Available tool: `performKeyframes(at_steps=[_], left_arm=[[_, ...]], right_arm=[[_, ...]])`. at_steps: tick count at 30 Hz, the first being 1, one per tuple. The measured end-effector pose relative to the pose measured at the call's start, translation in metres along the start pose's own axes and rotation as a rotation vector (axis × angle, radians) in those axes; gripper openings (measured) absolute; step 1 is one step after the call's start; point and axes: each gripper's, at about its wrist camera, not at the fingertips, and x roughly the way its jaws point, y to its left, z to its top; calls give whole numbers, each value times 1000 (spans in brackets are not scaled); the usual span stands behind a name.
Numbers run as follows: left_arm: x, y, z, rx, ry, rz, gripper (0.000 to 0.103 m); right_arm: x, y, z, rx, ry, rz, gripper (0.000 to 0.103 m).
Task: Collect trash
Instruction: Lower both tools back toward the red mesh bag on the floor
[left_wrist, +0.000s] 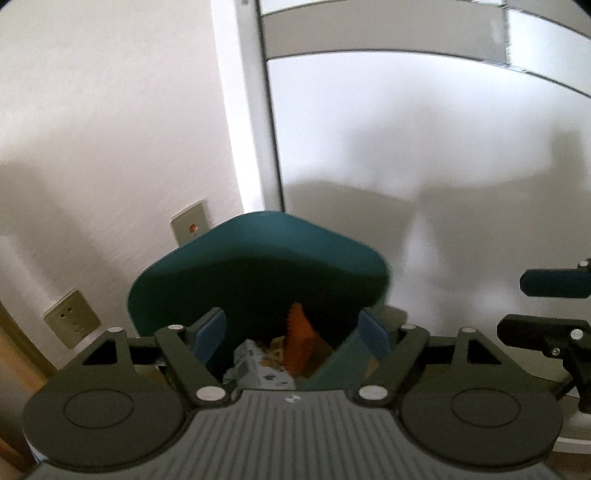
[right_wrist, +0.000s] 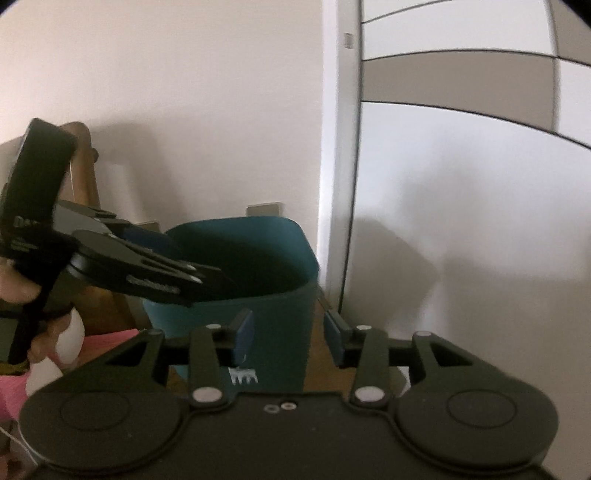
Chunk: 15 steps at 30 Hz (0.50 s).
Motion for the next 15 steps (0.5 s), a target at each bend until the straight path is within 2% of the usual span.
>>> performKeyframes(at_steps=[3, 7, 10, 12, 15], left_arm=[[-15, -9, -6, -16, -28, -46, 84], [-27, -24, -18, -40, -60, -97, 84], [-28, -40, -30, -34, -85, -109, 86], [-25, -50, -40, -37, -94, -139, 99], [-15, -65, -56, -55, -103, -204, 101]], right_arm=[[-20, -12, -16, 31, -8, 5, 48], [-34, -27, -41, 48, -9, 6, 52], [-46, -42, -67, 71, -1, -6, 54], [-46, -55, -86, 100, 11, -16, 55], [-44, -74, -117, 130, 34, -58, 55]])
